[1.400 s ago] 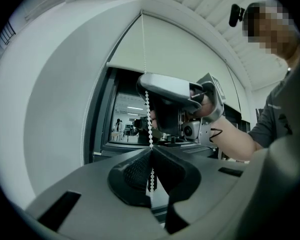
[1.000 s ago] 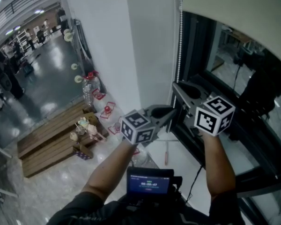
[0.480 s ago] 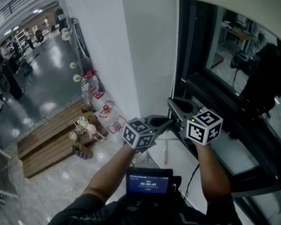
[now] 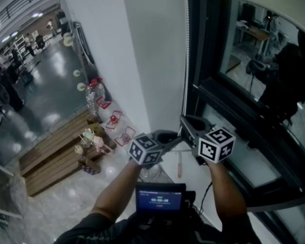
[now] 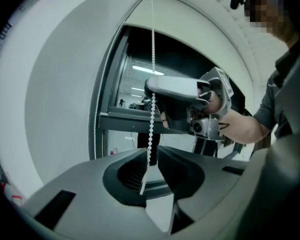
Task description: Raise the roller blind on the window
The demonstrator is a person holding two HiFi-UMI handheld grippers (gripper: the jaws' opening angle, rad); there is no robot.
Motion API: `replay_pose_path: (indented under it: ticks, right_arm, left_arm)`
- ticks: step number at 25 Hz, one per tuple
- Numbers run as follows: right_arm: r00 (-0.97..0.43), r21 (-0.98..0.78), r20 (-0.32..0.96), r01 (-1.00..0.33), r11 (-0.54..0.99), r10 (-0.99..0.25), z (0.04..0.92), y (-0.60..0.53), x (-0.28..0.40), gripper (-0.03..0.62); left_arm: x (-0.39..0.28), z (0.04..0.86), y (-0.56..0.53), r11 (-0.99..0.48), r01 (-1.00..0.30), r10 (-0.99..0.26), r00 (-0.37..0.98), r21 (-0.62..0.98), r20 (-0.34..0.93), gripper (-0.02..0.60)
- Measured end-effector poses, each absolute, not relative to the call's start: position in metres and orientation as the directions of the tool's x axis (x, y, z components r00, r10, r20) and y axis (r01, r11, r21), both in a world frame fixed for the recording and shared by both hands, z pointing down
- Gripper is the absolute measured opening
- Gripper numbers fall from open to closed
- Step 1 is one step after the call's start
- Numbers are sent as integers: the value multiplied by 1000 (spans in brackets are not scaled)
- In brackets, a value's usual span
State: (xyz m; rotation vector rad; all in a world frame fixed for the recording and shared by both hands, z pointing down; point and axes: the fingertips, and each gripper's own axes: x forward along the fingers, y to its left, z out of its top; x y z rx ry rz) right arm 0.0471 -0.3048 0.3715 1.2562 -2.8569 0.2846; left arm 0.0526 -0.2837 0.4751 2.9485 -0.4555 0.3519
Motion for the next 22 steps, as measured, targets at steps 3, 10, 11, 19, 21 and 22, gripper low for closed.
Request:
replay_pose_path:
  ticks: [3, 10, 11, 19, 21, 22]
  right_arm:
    - [-679, -164, 81, -731, 662, -730, 371, -306, 50, 11]
    - [-693, -168, 70, -717, 676, -718, 372, -303, 45, 11]
    - [-695, -168, 69, -716, 678, -716, 372, -302, 44, 11]
    - [-708, -163, 63, -703, 692, -704, 371, -296, 38, 11]
    - [-711, -160, 63, -700, 696, -700, 370, -293, 36, 11]
    - [-713, -160, 63, -698, 698, -699, 370, -291, 36, 11]
  left_arm:
    - [39, 463, -276, -962, -270, -249, 929, 41, 274, 112]
    - [18, 330, -293, -937, -348, -348, 937, -9, 20, 110]
    - [21, 312, -292, -939, -343, -343, 939, -19, -10, 106]
    - [50, 257, -308, -935, -354, -353, 934, -10, -48, 60]
    - [56, 254, -308, -939, -343, -342, 938, -9, -51, 61]
    - [58, 252, -307, -941, -339, -338, 940, -16, -48, 60]
